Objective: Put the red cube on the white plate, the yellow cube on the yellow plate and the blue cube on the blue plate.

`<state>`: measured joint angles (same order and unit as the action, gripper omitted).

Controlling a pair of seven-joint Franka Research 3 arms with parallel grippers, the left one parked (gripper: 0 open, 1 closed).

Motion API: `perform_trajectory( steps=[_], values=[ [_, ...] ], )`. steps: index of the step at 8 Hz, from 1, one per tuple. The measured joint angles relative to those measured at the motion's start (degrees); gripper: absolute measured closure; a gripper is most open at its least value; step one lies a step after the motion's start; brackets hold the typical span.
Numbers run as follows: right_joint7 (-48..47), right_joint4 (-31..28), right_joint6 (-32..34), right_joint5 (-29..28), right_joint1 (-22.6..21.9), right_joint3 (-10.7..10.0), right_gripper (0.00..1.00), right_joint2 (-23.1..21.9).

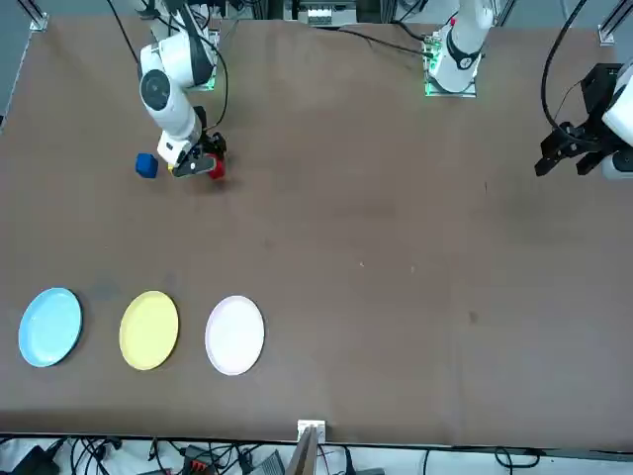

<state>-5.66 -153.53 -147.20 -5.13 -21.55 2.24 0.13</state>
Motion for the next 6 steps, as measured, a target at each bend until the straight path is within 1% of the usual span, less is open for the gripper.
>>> perform_trajectory(
  steps=[2,4,6],
  values=[
    [-0.54,-0.23,-3.63,0.00,-0.74,-0.01,0.04,3.35],
    [-0.57,-0.58,-4.25,0.00,-0.91,-0.09,0.05,4.98],
    [-0.70,-0.99,-4.94,0.00,-1.07,-0.10,0.13,6.24]
  ],
)
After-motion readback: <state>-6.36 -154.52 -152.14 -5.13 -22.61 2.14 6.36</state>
